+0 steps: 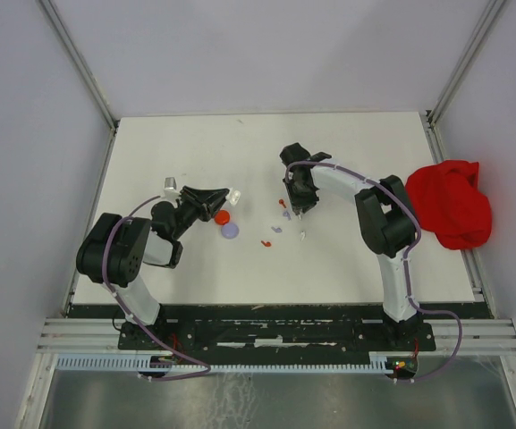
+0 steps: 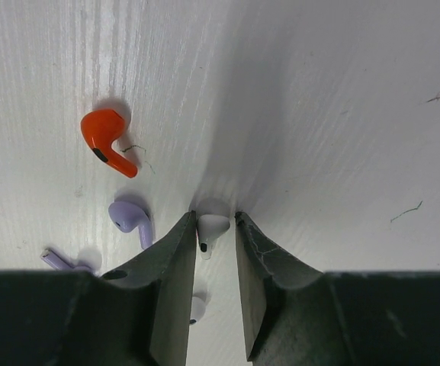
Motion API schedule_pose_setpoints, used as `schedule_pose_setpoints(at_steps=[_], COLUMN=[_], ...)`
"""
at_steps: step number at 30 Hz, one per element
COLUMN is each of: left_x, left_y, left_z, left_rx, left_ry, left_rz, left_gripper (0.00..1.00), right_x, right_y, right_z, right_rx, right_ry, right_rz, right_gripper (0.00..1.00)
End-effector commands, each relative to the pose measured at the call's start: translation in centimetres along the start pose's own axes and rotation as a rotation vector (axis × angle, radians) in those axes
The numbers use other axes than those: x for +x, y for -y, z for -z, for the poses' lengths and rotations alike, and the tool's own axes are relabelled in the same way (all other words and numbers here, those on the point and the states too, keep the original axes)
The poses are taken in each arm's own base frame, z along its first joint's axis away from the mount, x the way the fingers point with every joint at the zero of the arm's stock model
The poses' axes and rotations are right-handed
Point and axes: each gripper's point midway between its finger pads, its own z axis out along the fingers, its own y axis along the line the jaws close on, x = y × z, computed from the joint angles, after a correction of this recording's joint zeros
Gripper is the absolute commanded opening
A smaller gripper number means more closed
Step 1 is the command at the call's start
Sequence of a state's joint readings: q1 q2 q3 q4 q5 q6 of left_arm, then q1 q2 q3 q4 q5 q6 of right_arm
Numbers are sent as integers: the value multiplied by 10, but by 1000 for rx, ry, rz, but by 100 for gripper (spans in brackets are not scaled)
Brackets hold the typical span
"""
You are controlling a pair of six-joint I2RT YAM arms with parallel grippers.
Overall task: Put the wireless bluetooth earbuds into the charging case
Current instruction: Pick up the earbud from the center of the board, then place the earbud in the charging case.
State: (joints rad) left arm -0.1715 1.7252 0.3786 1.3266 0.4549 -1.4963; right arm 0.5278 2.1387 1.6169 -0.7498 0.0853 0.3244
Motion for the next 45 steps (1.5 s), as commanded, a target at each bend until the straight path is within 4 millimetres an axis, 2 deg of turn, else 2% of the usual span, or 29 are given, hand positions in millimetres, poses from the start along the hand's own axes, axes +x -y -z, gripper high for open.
schedule_pose_setpoints(at_steps=[1,5,8,11,13,17,20,23,25,26,27,31,38,45], left_x=[-2,-2,-2,-2,-1,1,7,12,15,16,17,22,35,45], left_y=[19,19,19,18,19,20,22,22,21,21,21,21,27,28], left_z=[-4,-4,-4,-4,-5,-8,-11,-14,-15,-16,-16,-18,-26,-30], left_rx=[74,74,75,70,69,70,71,69,67,66,69,77,112,125], left_ry=[-6,-8,-7,-8,-13,-27,-49,-62,-66,-70,-73,-86,-159,-198], left_rz=[-14,-13,-12,-8,-4,7,19,34,43,47,51,71,101,126], left_gripper=[3,3,3,3,3,3,3,3,3,3,3,3,3,3], right_x=[-4,-4,-7,-18,-31,-64,-89,-104,-106,-114,-115,-114,-102,-88], right_y=[0,0,1,1,0,-9,-28,-45,-54,-59,-63,-74,-92,-107], right_z=[-2,1,5,15,27,64,100,138,160,180,190,216,223,215], right_rx=[-4,-2,2,0,-9,-67,-172,-263,-304,-327,-349,-426,-507,-536], right_ry=[-2,-8,-4,36,98,259,422,598,707,797,852,1013,1151,1218], right_rz=[0,7,17,31,51,95,120,144,168,175,185,222,350,463], right_gripper=[33,21,19,15,14,9,0,0,0,0,0,0,0,0])
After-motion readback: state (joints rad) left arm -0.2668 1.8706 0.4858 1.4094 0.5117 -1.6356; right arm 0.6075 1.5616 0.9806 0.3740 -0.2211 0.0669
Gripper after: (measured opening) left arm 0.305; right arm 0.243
